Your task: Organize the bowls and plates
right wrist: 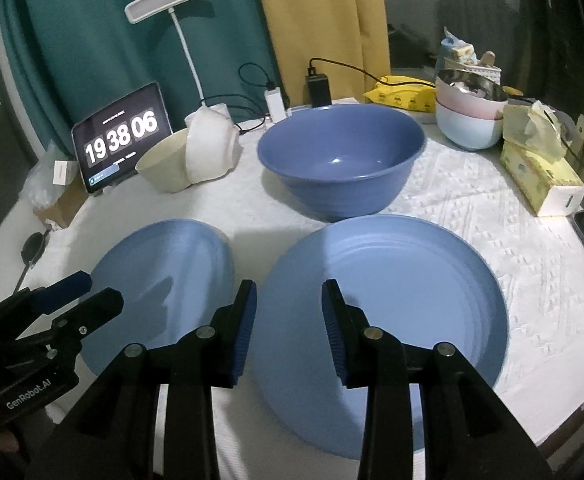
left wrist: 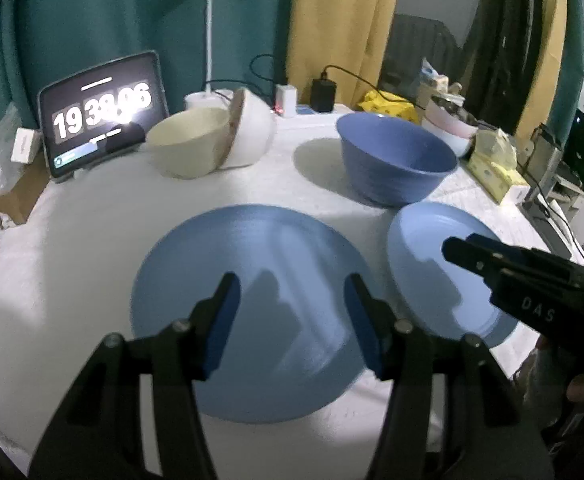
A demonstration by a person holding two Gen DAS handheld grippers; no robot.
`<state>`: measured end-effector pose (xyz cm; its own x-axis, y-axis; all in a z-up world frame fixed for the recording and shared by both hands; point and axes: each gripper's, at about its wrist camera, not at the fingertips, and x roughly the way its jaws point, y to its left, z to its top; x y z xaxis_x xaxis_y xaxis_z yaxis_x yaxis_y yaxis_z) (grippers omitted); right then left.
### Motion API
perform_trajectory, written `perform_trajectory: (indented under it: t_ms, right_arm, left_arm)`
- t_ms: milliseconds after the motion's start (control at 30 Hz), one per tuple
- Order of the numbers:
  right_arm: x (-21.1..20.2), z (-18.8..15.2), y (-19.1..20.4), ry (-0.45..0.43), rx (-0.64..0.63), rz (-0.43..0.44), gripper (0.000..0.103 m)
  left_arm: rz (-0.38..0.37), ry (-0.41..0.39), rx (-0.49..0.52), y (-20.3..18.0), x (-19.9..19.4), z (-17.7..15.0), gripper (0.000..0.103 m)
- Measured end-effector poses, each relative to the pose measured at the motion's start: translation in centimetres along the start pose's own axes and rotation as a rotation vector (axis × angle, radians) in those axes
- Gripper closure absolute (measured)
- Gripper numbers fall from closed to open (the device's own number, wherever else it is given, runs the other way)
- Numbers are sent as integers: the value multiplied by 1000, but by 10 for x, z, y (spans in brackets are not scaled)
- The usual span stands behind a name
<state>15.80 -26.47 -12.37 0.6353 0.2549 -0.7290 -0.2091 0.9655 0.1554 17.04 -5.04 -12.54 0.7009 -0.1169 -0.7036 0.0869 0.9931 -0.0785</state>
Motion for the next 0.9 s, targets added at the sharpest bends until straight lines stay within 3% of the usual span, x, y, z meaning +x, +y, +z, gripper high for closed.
perform_trajectory:
  t_ms: [900]
  right_arm:
    - [-7, -5, -113, -19, 105, -75, 67]
  left_arm:
    - [-81, 41, 122, -102, 58, 20, 47]
